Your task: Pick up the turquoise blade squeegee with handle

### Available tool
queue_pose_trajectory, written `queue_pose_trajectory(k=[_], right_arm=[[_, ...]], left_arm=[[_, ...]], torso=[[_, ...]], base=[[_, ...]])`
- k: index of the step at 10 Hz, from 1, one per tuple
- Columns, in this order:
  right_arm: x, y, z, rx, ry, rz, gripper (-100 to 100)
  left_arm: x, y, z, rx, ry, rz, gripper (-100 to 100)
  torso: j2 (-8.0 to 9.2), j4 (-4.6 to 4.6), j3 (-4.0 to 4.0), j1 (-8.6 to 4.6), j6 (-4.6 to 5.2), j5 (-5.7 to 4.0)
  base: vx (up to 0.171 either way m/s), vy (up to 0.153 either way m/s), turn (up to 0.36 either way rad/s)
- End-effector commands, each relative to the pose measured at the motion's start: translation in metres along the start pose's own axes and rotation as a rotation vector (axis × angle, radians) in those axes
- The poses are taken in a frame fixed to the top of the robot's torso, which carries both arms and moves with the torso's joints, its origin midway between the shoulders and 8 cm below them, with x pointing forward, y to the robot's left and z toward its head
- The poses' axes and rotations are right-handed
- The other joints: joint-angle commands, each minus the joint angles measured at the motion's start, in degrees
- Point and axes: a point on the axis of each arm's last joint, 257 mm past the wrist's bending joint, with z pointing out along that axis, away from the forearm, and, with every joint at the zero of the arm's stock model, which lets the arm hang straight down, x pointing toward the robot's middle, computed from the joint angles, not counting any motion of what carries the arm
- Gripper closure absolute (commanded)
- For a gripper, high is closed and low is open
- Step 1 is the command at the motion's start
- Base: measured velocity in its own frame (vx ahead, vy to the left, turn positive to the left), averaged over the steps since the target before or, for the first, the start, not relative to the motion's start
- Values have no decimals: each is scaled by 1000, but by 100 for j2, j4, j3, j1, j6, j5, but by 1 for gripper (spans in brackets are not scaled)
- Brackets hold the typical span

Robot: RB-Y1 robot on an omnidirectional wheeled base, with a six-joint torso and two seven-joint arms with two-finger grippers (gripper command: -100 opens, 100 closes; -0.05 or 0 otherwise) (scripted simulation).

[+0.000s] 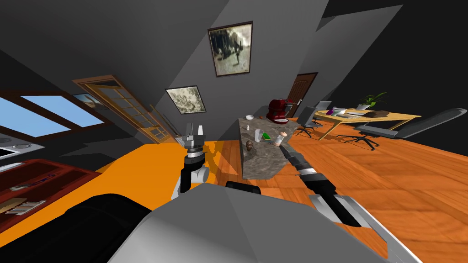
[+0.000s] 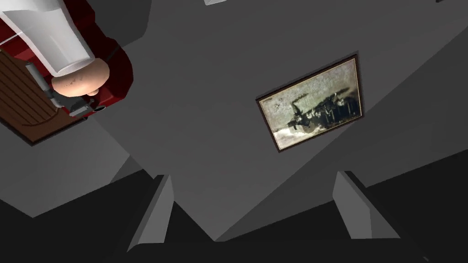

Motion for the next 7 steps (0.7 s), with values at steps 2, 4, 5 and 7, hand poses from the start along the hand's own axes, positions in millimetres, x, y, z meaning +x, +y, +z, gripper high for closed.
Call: queue_pose_trajectory(k=[2, 4, 5, 7], right_arm=[[12, -20, -3, 9, 69, -144, -100], [26, -46, -6, 21, 148, -310, -100], [25, -47, -6, 18, 152, -316, -100], [34, -76, -11, 23, 230, -486, -100]], left_arm=[[0, 0, 0, 0, 0, 0, 0], [0, 0, 0, 0, 0, 0, 0], [0, 0, 0, 0, 0, 0, 0], [0, 0, 0, 0, 0, 0, 0]], torso=[[-1, 0, 0, 5, -1, 1], [-1, 0, -1, -2, 0, 0], [-2, 0, -1, -1, -1, 0], [-4, 0, -2, -7, 0, -1]], base=[[-2, 73, 72], [-2, 59, 90], [2, 48, 44], [7, 54, 114]])
